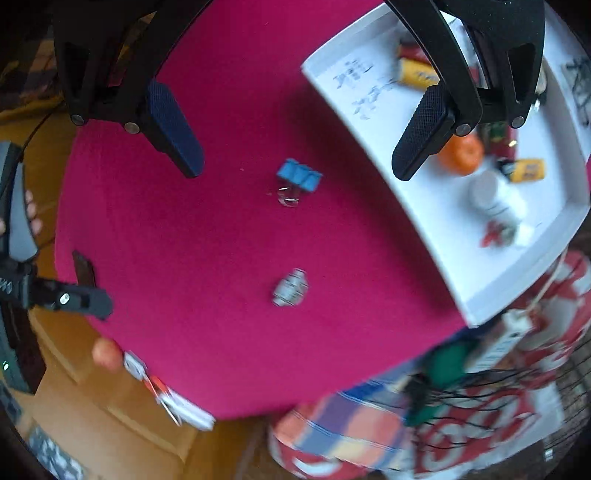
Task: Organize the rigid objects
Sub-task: 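Grasp the blue binder clip with the left tool while the right tool moves toward the sticker badge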
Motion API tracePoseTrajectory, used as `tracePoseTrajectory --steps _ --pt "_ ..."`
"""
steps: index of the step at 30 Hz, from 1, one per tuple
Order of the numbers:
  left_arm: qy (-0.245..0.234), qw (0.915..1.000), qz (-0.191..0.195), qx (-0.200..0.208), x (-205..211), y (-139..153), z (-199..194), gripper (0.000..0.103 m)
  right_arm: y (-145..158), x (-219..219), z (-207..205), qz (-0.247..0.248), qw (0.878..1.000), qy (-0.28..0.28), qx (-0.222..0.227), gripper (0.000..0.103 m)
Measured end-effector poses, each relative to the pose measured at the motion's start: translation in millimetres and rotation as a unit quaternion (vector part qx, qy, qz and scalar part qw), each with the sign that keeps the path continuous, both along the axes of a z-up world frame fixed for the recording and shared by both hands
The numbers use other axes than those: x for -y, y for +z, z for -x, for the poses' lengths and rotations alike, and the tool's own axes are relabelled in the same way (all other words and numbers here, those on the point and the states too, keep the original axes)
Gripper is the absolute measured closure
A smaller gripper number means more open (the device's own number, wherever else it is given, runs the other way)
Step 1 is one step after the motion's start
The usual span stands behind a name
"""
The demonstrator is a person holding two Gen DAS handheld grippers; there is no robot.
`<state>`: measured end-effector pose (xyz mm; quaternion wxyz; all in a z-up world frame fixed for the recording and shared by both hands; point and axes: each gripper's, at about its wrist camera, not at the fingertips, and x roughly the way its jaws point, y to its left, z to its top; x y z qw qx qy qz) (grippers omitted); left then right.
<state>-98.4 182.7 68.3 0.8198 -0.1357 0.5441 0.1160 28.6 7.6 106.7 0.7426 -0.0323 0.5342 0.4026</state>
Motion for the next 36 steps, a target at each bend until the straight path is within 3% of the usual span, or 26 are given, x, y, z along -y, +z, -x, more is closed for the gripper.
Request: tracePoseTrajectory --steps 3,8,13,17,18,19,20,36 --pt "-0.033 0.9990 0.016 -0.026 6.8 -13.9 -18.1 0.000 -2.2 20.0 -9.2 0.004 1.000 -0.020 -0.005 0.000" --pt "-0.081 0.9950 0.011 -0.058 11.5 -30.3 -38.4 0.001 -5.0 45.4 -17.1 0.007 0.999 -0.044 -0.013 0.000" --pt "-0.103 0.9897 0.002 -0.099 8.9 -53.1 -48.6 0.019 -10.8 63.7 -21.5 0.010 0.998 -0.060 -0.024 0.000" --pt "-0.120 0.9849 -0.013 -0.124 11.5 -68.2 -53.8 0.023 -16.1 71.1 -23.5 0.013 0.997 -0.067 -0.034 0.000" --pt "-0.122 0.9844 -0.015 -0.127 11.8 -70.0 -54.0 0.027 -17.1 71.8 -23.9 0.013 0.997 -0.068 -0.036 0.000" --pt "-0.122 0.9838 -0.019 -0.130 11.8 -72.4 -55.1 0.041 -17.7 71.6 -24.2 0.013 0.997 -0.068 -0.038 0.000" --pt "-0.121 0.9834 -0.026 -0.133 12.0 -74.1 -56.0 0.049 -18.2 71.4 -24.3 0.014 0.997 -0.068 -0.039 0.000" --pt "-0.121 0.9840 -0.027 -0.128 2.4 -79.5 -52.7 0.050 -19.6 49.0 -20.1 0.013 0.998 -0.049 -0.045 0.000"
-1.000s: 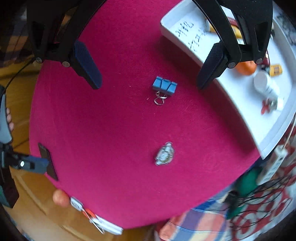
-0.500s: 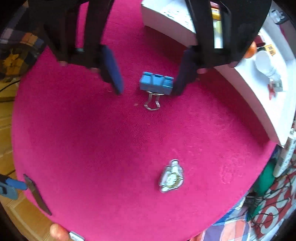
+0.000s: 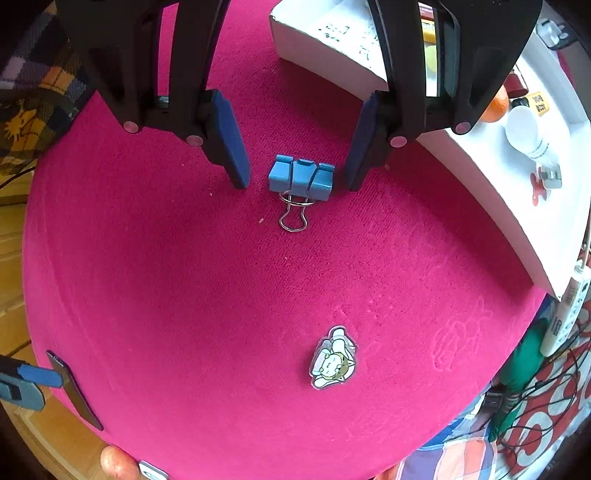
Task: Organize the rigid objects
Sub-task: 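Grasp the blue binder clip with the left tool while the right tool moves toward the sticker badge, then grasp the cartoon sticker badge with the right tool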
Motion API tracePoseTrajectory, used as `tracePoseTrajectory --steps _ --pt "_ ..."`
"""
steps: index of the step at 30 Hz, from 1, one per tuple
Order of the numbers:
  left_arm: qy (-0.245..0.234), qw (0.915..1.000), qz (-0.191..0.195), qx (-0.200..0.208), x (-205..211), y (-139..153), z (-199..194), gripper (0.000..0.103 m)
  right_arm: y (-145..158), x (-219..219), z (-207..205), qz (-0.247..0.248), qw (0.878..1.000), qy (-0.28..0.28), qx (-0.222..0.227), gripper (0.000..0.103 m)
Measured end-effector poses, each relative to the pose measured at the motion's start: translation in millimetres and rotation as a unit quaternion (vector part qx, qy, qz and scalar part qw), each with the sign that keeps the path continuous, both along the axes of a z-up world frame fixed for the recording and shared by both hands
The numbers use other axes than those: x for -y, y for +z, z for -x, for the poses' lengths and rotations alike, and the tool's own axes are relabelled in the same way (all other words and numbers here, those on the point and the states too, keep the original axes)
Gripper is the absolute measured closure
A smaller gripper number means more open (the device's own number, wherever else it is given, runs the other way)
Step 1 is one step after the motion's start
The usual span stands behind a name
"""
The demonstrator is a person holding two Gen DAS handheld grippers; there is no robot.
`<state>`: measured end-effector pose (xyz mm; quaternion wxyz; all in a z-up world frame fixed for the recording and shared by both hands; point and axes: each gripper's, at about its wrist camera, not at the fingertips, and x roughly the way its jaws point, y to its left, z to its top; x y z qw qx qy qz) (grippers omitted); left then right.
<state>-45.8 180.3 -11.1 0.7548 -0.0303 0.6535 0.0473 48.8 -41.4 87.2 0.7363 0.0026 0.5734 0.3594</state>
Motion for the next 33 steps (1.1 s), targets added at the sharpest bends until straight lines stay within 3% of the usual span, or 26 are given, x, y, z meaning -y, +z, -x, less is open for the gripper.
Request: tracePoseTrajectory --steps 4,18,24,27,33 --pt "-0.003 1.0000 -0.005 0.004 -2.0 1.6 4.4 0.069 -1.5 -2.7 0.8 0.002 1.000 0.002 -0.003 0.000" --pt "0.015 0.9996 -0.017 0.017 5.5 6.2 15.8 0.070 -5.4 -18.4 3.0 0.014 1.000 0.019 -0.005 0.000" --pt "0.064 0.9968 -0.003 0.048 6.1 25.1 20.2 0.070 -5.0 -37.1 2.0 0.023 0.999 0.045 0.012 0.000" --pt "0.114 0.9898 0.010 0.084 3.9 47.4 29.4 0.070 -4.3 -59.2 2.4 0.035 0.996 0.077 0.036 0.000" --pt "0.238 0.9571 0.042 0.160 -6.6 94.7 69.4 0.070 -9.3 -118.5 10.2 0.054 0.981 0.170 0.081 0.000"
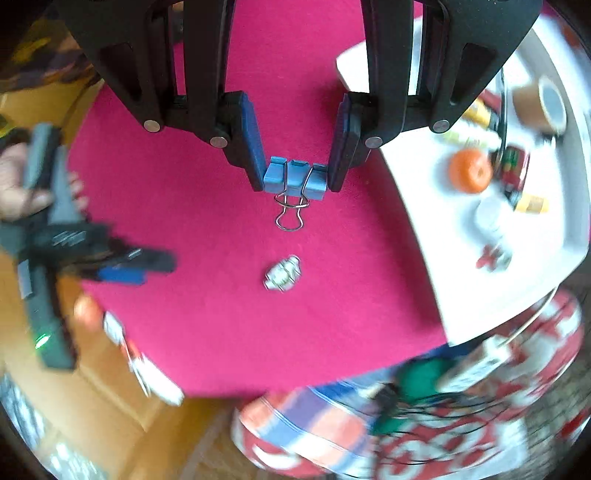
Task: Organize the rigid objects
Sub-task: 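Grasp the cartoon sticker badge with the right tool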
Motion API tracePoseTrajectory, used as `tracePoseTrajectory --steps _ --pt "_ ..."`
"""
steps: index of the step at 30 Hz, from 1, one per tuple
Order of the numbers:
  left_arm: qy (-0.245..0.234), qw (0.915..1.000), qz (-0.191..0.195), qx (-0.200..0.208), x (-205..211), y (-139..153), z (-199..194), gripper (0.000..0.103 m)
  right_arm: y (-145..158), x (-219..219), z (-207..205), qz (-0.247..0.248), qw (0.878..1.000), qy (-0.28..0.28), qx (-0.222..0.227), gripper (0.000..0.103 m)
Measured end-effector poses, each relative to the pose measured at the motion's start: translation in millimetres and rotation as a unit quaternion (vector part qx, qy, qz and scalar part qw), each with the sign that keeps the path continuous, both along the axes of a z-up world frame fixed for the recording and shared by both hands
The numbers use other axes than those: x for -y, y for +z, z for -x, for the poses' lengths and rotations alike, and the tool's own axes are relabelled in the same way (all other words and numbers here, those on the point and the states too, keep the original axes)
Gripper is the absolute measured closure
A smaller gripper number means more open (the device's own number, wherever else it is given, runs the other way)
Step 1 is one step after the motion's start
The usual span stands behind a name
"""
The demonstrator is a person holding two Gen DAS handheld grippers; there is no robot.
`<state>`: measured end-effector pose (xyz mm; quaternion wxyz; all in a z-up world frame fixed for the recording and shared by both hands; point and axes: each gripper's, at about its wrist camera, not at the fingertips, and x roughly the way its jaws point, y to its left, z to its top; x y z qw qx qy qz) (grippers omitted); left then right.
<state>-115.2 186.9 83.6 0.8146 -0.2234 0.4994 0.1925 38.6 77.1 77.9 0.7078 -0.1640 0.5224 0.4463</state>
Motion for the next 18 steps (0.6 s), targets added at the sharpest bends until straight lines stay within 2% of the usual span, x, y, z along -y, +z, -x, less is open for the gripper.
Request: tracePoseTrajectory --steps 4,8,13,17,18 --pt "0.063 0.9978 0.005 0.019 -2.4 16.2 30.8 0.070 -9.2 -41.9 14.6 0.015 0.997 0.076 0.030 0.000" --pt "0.113 0.9932 0.010 0.028 -0.7 23.8 55.5 0.070 -24.0 -77.2 32.8 0.036 0.987 0.142 0.067 0.000" --pt "0.156 0.9875 0.012 0.023 1.3 19.6 79.6 0.070 -39.3 -95.2 47.8 0.052 0.978 0.178 0.091 0.000" --pt "0.169 0.9854 0.008 0.020 1.6 19.8 88.7 0.070 -45.7 -105.7 57.6 0.064 0.974 0.189 0.109 0.001" --pt "0.171 0.9850 0.008 0.021 1.4 20.1 90.0 0.070 -47.2 -106.5 58.2 0.067 0.973 0.189 0.116 0.004"
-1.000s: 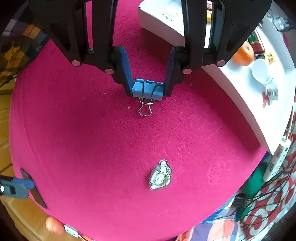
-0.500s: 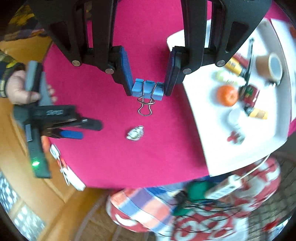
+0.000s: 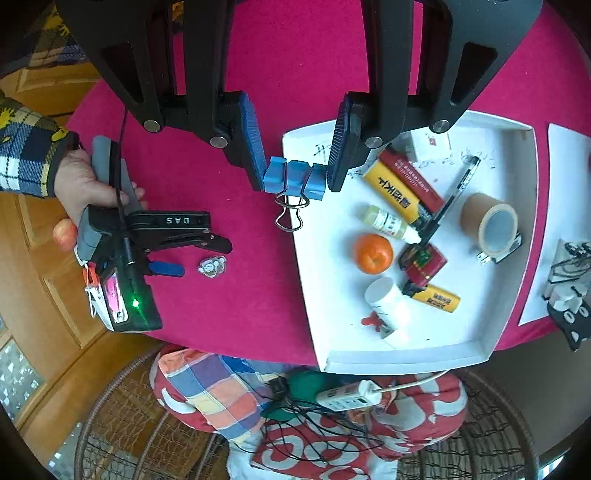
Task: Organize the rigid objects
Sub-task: 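Grasp the cartoon sticker badge with the right tool, then carry the blue clip and sticker badge up over the white tray with both tools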
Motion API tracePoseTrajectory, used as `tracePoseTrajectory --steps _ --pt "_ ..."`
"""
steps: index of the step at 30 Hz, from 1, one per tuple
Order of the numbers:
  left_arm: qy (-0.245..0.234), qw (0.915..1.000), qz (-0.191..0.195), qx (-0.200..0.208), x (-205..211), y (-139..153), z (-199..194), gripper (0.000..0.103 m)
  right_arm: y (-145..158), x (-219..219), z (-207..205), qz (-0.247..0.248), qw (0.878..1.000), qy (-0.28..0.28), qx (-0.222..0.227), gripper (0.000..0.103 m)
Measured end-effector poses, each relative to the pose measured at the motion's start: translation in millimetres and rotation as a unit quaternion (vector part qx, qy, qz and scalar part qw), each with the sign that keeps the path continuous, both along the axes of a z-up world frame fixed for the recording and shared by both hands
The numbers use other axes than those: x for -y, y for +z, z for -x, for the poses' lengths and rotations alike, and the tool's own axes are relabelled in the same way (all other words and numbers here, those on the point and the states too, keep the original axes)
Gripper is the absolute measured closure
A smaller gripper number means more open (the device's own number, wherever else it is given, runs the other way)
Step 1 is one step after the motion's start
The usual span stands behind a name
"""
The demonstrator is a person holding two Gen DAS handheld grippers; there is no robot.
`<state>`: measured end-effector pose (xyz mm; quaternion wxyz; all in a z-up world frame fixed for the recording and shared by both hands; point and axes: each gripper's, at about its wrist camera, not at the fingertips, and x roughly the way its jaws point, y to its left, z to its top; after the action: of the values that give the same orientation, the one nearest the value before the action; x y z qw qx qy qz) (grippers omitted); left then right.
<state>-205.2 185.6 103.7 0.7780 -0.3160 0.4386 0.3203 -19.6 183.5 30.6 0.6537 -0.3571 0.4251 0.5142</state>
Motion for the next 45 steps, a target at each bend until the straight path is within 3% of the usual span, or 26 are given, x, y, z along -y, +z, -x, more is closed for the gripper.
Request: tracePoseTrajectory --steps 1,2,4,6,13,18,21,25,27,29,33,38,41,45 --pt "0.002 1.0000 0.000 0.000 -0.8 0.3 1.1 0.070 -1.2 -1.7 1.1 0.000 1.000 -0.001 0.004 0.019" --pt "0.002 1.0000 0.000 0.000 -0.9 0.6 2.0 0.070 -3.8 -3.3 1.2 0.005 1.000 -0.002 0.002 0.041" --pt "0.003 1.0000 0.000 -0.001 -0.2 0.7 2.9 0.070 -5.0 -5.0 1.7 0.006 1.000 -0.003 0.004 0.045" --pt "0.003 1.0000 0.003 0.001 0.0 0.1 3.2 0.070 -3.9 -8.0 1.4 0.010 1.000 -0.001 0.005 0.056" --pt "0.000 0.9997 -0.012 0.019 0.7 11.4 -2.6 0.070 23.7 5.9 -9.2 -0.015 0.999 -0.017 -0.031 0.058" --pt "0.011 0.9962 -0.070 0.050 -3.4 53.6 -7.1 0.070 93.1 36.9 -14.5 -0.108 0.991 -0.050 -0.061 0.058" --pt "0.022 0.9891 -0.126 0.072 -3.2 94.6 -3.3 0.070 148.3 60.6 -14.3 -0.183 0.979 -0.059 -0.066 0.057" --pt "0.040 0.9734 -0.193 0.117 -0.4 156.0 10.8 0.070 232.4 98.0 -12.8 -0.293 0.952 -0.062 -0.057 0.057" --pt "0.050 0.9617 -0.228 0.144 4.9 188.2 19.7 0.070 269.3 115.3 -11.7 -0.341 0.937 -0.062 -0.049 0.057" --pt "0.058 0.9467 -0.267 0.171 12.3 222.0 29.3 0.070 304.3 133.6 -9.1 -0.387 0.919 -0.061 -0.036 0.057" --pt "0.075 0.9083 -0.349 0.219 35.2 286.8 53.3 0.070 364.2 172.7 -0.6 -0.471 0.880 -0.058 -0.005 0.057" --pt "0.094 0.8724 -0.407 0.254 57.3 332.7 83.5 0.070 405.7 206.4 7.7 -0.537 0.842 -0.059 0.015 0.057" --pt "0.100 0.8598 -0.423 0.267 64.4 347.6 98.9 0.069 419.5 217.3 13.6 -0.557 0.829 -0.053 0.022 0.057" --pt "0.110 0.8564 -0.429 0.266 64.9 351.1 113.4 0.069 420.6 211.3 22.1 -0.563 0.825 -0.040 0.026 0.057"
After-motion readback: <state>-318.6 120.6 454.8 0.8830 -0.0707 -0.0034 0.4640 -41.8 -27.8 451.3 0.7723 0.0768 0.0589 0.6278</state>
